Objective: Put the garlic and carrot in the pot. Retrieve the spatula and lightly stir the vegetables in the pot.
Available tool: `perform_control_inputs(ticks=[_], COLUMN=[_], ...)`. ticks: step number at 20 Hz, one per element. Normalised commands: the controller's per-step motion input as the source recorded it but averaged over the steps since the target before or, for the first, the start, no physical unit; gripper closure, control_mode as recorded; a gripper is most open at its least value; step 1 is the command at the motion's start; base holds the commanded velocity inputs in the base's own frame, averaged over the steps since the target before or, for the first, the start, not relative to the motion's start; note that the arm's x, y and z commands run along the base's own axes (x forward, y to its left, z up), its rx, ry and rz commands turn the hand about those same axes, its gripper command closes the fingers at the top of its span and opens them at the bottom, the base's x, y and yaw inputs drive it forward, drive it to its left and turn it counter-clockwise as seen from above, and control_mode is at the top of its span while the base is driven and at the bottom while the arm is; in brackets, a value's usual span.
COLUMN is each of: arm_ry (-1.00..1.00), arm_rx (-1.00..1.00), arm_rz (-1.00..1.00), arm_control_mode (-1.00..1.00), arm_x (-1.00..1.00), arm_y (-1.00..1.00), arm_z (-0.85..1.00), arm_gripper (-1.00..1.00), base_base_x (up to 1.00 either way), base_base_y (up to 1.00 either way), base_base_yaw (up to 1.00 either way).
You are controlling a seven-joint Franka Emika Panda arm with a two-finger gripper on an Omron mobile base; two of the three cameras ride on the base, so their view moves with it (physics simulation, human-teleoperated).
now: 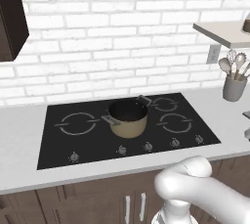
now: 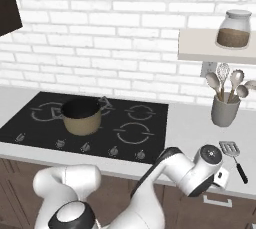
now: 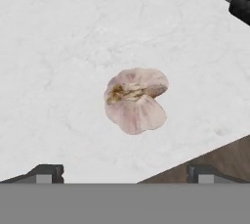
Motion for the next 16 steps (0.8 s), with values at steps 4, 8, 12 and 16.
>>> perform_control_inputs(ticks=[4, 8, 12, 16], arm_ry=[-0.02, 0.10, 0.18, 0.12], arm_rx=[-0.01, 0.00, 0.00, 0.00], arm_rz=[0.00, 0.00, -0.01, 0.00], arm_control_mode=[-1.00, -1.00, -1.00, -1.00], arm_x=[0.00, 0.00, 0.17, 0.22], arm_y=[-0.21, -0.24, -0.03, 0.00], arm_z=[0.17, 0.27, 0.06, 0.00], arm_gripper=[-1.00, -1.00, -1.00, -1.00], base_base_x=[0.00, 0.00, 0.00, 0.00], base_base_y=[0.00, 0.00, 0.00, 0.00], base_base_yaw=[0.00, 0.00, 0.00, 0.00])
